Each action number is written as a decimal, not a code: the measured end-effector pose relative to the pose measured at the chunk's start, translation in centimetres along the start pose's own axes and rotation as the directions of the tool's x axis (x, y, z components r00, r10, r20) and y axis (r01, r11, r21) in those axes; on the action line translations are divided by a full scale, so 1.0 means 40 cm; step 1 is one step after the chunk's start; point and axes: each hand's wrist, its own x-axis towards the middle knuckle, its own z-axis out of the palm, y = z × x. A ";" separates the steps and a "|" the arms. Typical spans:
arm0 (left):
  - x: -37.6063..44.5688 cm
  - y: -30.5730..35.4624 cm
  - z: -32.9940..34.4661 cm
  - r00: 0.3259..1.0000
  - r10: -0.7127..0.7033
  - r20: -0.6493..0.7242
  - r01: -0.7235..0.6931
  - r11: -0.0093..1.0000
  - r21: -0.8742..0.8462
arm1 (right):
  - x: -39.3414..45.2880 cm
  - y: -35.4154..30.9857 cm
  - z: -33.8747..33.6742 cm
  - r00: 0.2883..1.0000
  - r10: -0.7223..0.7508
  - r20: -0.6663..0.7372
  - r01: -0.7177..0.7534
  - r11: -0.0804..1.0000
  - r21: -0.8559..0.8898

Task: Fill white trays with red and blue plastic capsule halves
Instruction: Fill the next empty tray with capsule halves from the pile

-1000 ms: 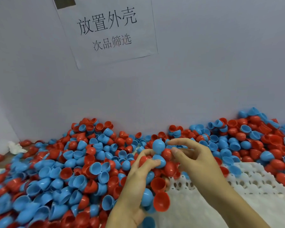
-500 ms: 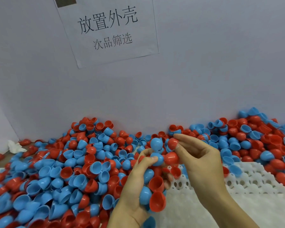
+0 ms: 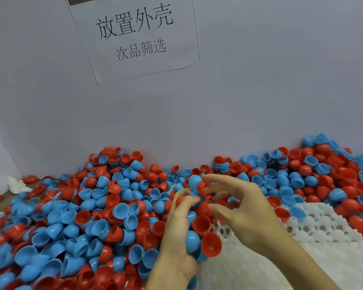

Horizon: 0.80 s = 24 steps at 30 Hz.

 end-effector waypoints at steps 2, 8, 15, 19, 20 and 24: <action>-0.011 -0.022 -0.020 0.998 0.015 0.057 -0.011 0.998 -0.056 | -0.002 -0.005 0.011 0.995 -0.055 -0.084 0.054 0.998 -0.022; 0.015 -0.024 -0.070 0.994 0.108 0.011 -0.107 0.993 -0.042 | 0.013 0.004 -0.073 0.962 -0.075 -0.262 0.055 0.995 -0.085; 0.024 0.002 -0.108 0.975 0.219 -0.035 -0.220 0.975 -0.044 | -0.010 0.146 -0.338 0.903 0.109 -0.416 -0.326 0.804 -0.497; 0.025 -0.004 -0.107 0.979 0.203 -0.025 -0.204 0.978 -0.037 | -0.026 0.225 -0.338 0.894 0.286 -0.345 -0.441 0.706 -0.555; 0.026 -0.006 -0.106 0.978 0.204 -0.030 -0.205 0.978 -0.024 | -0.026 0.241 -0.328 0.893 0.316 -0.321 -0.449 0.687 -0.572; 0.028 -0.012 -0.101 0.978 0.208 -0.021 -0.208 0.978 0.006 | -0.022 0.277 -0.303 0.881 0.362 -0.304 -0.471 0.627 -0.621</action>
